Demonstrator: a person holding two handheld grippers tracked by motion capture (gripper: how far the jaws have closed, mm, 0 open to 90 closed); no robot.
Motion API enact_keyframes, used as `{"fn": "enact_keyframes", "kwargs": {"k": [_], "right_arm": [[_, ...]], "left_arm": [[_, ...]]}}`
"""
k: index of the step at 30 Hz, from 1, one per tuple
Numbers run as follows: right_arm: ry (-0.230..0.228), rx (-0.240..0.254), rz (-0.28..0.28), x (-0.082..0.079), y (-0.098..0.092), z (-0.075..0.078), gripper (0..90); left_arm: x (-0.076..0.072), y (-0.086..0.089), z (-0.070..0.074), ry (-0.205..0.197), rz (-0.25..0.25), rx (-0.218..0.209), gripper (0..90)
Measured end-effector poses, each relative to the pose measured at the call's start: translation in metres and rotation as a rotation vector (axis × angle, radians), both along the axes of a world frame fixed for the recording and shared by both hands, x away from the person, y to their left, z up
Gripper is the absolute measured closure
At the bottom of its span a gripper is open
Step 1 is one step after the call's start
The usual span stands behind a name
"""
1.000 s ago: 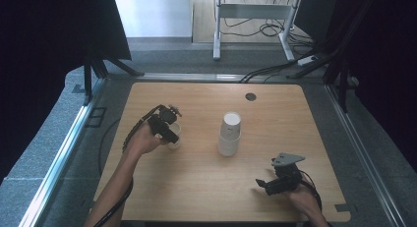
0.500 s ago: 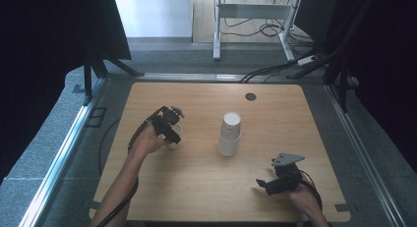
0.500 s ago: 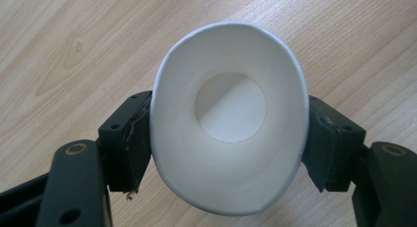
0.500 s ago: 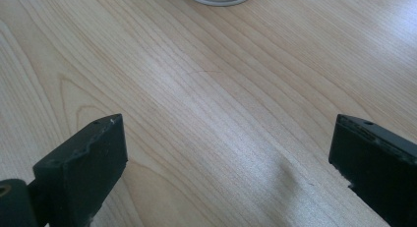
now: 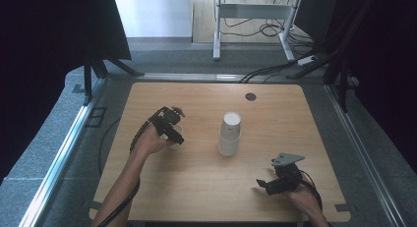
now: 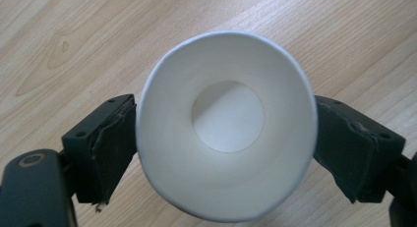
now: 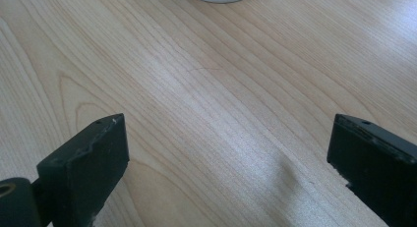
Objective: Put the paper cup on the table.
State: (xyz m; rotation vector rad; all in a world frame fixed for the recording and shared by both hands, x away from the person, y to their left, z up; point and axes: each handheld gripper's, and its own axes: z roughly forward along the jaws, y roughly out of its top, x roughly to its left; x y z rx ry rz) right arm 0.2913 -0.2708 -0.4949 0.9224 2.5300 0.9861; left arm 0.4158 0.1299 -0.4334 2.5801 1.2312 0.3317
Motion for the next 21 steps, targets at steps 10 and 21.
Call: {"fn": "enact_keyframes", "kwargs": {"k": [10,21], "right_arm": [[-0.002,0.001,-0.009,0.000,0.000,0.000,2.9],[-0.006,0.021,-0.034,0.001,-0.002,0.001,1.3]], "left_arm": [[-0.005,0.010,0.011,-0.046,0.011,-0.101,0.6],[-0.018,0.013,0.019,-0.171,0.004,-0.148,0.0]]}}
